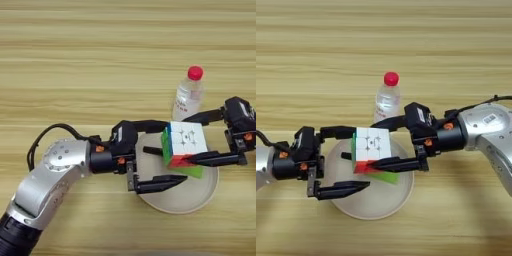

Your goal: Move the objects on the table

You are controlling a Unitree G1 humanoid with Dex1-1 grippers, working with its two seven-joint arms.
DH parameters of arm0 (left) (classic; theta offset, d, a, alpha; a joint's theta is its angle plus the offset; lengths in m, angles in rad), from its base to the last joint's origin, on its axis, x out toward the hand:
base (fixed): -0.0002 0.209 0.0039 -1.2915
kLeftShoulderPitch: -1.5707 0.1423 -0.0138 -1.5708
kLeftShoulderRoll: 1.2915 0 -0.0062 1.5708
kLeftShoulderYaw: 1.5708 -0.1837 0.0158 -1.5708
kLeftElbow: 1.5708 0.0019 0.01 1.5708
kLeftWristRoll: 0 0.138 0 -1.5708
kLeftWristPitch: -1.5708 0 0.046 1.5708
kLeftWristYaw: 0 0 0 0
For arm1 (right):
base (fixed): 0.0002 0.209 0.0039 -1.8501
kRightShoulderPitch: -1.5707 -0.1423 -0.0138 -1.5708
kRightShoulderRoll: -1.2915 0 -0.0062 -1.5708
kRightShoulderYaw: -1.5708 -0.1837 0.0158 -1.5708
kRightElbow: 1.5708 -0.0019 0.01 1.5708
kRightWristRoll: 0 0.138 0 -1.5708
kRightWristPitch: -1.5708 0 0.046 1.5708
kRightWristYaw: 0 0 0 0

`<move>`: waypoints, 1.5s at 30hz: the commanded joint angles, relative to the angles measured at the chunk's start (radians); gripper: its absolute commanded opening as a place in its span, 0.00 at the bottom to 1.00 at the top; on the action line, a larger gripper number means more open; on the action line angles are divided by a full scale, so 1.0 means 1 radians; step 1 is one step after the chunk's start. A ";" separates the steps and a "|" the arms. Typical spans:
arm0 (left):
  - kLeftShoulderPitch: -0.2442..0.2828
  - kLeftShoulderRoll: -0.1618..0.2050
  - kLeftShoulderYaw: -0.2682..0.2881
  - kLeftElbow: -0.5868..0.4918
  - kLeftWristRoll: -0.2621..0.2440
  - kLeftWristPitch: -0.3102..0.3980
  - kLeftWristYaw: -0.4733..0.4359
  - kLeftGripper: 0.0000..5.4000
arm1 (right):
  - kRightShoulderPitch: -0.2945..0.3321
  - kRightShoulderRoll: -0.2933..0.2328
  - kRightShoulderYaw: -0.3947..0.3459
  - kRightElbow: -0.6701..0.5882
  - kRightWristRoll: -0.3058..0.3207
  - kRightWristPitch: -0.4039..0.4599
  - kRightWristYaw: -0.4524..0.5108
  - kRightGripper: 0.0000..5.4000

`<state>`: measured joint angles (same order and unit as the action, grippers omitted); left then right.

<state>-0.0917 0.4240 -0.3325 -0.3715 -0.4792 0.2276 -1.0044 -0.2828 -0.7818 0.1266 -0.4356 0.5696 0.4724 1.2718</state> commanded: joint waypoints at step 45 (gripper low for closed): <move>0.016 -0.043 0.013 0.044 0.036 -0.075 0.039 0.61 | 0.022 -0.002 -0.042 -0.076 0.098 0.027 -0.033 0.98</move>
<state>-0.0744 0.3815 -0.3280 -0.3386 -0.4577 0.1668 -0.9686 -0.2623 -0.7829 0.1042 -0.4993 0.6509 0.4917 1.2481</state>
